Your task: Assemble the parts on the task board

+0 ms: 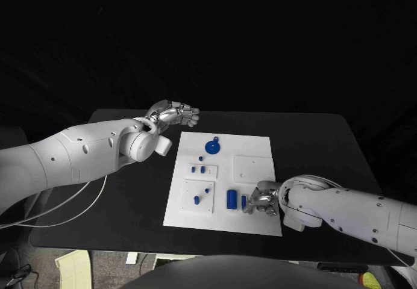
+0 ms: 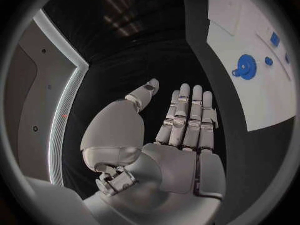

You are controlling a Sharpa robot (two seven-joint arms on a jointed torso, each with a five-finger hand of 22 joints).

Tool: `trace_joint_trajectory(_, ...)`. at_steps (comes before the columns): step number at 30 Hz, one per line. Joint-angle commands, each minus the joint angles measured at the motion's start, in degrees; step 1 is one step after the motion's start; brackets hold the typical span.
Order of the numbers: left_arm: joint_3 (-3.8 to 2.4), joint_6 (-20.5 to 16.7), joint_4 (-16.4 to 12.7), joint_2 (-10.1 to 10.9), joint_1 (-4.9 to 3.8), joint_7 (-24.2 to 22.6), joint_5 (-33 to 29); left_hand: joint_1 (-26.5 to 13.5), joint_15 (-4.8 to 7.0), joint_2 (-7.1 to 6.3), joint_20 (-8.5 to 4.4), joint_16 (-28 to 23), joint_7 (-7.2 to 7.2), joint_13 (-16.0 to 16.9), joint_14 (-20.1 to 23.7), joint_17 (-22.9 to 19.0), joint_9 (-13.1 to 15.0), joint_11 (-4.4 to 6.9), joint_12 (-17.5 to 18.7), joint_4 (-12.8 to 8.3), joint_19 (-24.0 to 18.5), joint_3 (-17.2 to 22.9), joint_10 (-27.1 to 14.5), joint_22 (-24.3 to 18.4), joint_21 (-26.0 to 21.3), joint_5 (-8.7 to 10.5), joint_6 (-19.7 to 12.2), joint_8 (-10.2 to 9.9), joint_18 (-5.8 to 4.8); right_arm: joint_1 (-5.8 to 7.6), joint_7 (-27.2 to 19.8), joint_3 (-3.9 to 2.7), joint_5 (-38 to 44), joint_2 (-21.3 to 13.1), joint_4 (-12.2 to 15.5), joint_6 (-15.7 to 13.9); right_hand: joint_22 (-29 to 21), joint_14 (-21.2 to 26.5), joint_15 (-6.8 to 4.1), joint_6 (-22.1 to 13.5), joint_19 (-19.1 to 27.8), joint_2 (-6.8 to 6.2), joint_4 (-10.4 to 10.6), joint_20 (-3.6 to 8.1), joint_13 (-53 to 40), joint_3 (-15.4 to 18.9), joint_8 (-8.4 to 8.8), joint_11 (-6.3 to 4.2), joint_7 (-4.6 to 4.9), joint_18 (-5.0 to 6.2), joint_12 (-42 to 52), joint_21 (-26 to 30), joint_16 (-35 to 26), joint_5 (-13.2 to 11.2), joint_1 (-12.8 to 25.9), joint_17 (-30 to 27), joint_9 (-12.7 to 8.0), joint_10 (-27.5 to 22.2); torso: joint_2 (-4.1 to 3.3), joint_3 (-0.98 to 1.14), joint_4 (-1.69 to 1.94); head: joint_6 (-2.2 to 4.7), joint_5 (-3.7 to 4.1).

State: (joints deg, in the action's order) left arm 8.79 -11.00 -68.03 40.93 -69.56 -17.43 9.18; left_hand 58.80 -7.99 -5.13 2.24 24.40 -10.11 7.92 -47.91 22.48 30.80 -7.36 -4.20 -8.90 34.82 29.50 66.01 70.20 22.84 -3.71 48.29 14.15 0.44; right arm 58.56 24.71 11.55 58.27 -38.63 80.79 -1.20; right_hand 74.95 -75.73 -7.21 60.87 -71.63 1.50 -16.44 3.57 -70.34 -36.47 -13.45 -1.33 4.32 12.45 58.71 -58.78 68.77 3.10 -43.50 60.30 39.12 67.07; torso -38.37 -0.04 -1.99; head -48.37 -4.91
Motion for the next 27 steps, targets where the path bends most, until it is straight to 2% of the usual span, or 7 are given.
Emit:
trace_joint_trajectory(1, -0.04, 0.80, -0.08, -0.12, -0.02, -0.37, -0.27, -0.09, -0.19, -0.08, 0.16, -0.26, 0.08, -0.06, -0.31, 0.06, -0.10, -0.07, 0.14, 0.35, 0.38, -0.08, -0.17, 0.10, -0.39, 0.12, -0.42, 0.25, 0.92, -0.21, 2.19, 0.17, 0.76, 0.04, -0.62, 0.22, 0.77, -0.06, -0.36, -0.16, 0.00, -0.61, 0.01, -0.17, -0.06, -0.31, 0.17, -0.33, 0.36, 2.55, 0.12, -0.13, -0.05, -0.30, 0.26, 0.03, 0.03, 0.13, 0.00, -0.01, -0.02, 0.00, 0.02)
trace_joint_trajectory(10, -0.04, 0.82, -0.07, -0.12, -0.02, -0.41, -0.27, -0.09, -0.19, -0.08, 0.16, -0.28, 0.08, -0.07, -0.31, 0.08, -0.10, -0.07, 0.14, 0.36, 0.39, -0.09, -0.17, 0.12, -0.42, 0.13, -0.42, 0.26, 0.92, -0.21, 1.73, 0.17, 0.81, 0.07, -0.63, 0.58, 0.89, -0.12, -0.35, -0.09, -0.02, -1.56, -0.34, -0.11, -0.11, -2.14, 0.20, -0.32, 0.35, 2.55, 0.19, -0.42, 0.01, -0.19, -2.84, 0.02, -0.02, 0.24, -0.01, 0.01, -0.02, -0.03, -0.02)
trace_joint_trajectory(16, -0.04, 0.90, -0.07, -0.12, -0.02, -0.40, -0.27, -0.09, -0.19, -0.09, 0.16, -0.29, 0.08, -0.08, -0.31, 0.09, -0.11, -0.08, 0.14, 0.37, 0.39, -0.09, -0.17, 0.14, -0.43, 0.13, -0.42, 0.27, 0.92, -0.21, 0.04, 0.17, -0.73, -0.32, -0.43, 0.25, 0.86, -0.12, -0.25, -0.09, 0.02, -2.82, -0.12, -0.34, -0.07, -1.42, 0.25, -0.22, 0.45, 2.55, 0.14, -0.44, -0.04, -0.15, -2.17, -0.04, -0.07, 0.25, 0.03, -0.02, -0.01, 0.10, 0.08)
trace_joint_trajectory(21, -0.04, 0.87, 0.09, -0.12, -0.02, -0.51, -0.27, -0.11, -0.19, -0.10, 0.16, -0.30, 0.07, -0.08, -0.31, 0.10, -0.11, -0.08, 0.14, 0.38, 0.39, -0.11, -0.18, 0.15, -0.45, 0.13, -0.43, 0.27, 0.92, -0.13, -3.46, 0.15, -4.71, -1.58, 0.21, 0.44, 0.70, -0.15, -0.19, -0.28, 0.00, -5.44, 0.04, -0.50, -0.01, 0.06, 0.46, -0.11, 0.54, 2.55, 0.02, -0.29, -0.18, 0.62, -0.35, -0.17, -0.26, 0.13, 0.03, 0.02, -0.01, 0.30, 0.05)
trace_joint_trajectory(22, -0.04, 0.85, 0.23, -0.15, -0.02, -0.55, -0.27, -0.12, -0.19, -0.12, 0.17, -0.31, 0.07, -0.09, -0.30, 0.11, -0.12, -0.08, 0.14, 0.39, 0.39, -0.12, -0.18, 0.16, -0.45, 0.14, -0.44, 0.26, 0.91, 0.03, -4.45, 0.15, -5.92, -1.97, 0.43, 0.02, 0.67, -0.14, -0.16, -0.42, 0.03, -6.92, 0.07, -0.51, 0.00, 0.93, 0.56, -0.06, 0.58, 2.55, -0.03, -0.23, -0.22, 0.47, 0.44, -0.20, -0.32, 0.04, 0.06, 0.01, -0.02, 0.39, 0.08)
trace_joint_trajectory(24, -0.04, 0.93, 0.58, -0.21, -0.02, -0.70, -0.27, -0.13, -0.20, -0.13, 0.17, -0.32, 0.07, -0.09, -0.30, 0.11, -0.12, -0.09, 0.15, 0.39, 0.39, -0.14, -0.19, 0.16, -0.46, 0.15, -0.45, 0.26, 0.91, 0.43, -6.56, 0.13, -7.19, -2.38, 0.59, 0.16, 0.61, -0.08, -0.12, -0.96, 0.13, -8.15, 0.01, -0.45, -0.01, 1.94, 0.84, 0.03, 0.72, 2.55, -0.12, -0.10, -0.31, 0.24, 1.16, -0.24, -0.40, -0.23, 0.10, -0.01, -0.02, 0.70, 0.16)
trace_joint_trajectory(27, -0.04, 1.32, 2.09, -0.73, -0.02, -1.03, -0.93, -0.17, -0.20, -0.21, 0.18, -0.34, 0.10, -0.10, -0.28, 0.13, -0.13, -0.07, 0.15, 0.40, 0.38, -0.19, -0.20, 0.18, -0.50, 0.18, -0.46, 0.27, 0.90, 1.49, -11.91, 0.09, -7.74, -3.18, 1.05, -0.63, 0.47, 0.07, 0.09, -2.06, 0.38, -9.14, 0.10, -0.26, -0.06, 2.98, 1.35, 0.28, 1.02, 2.55, -0.20, 0.23, -0.55, 0.11, 1.64, -0.32, -0.51, -0.70, 0.21, -0.06, -0.09, 1.24, 0.17)
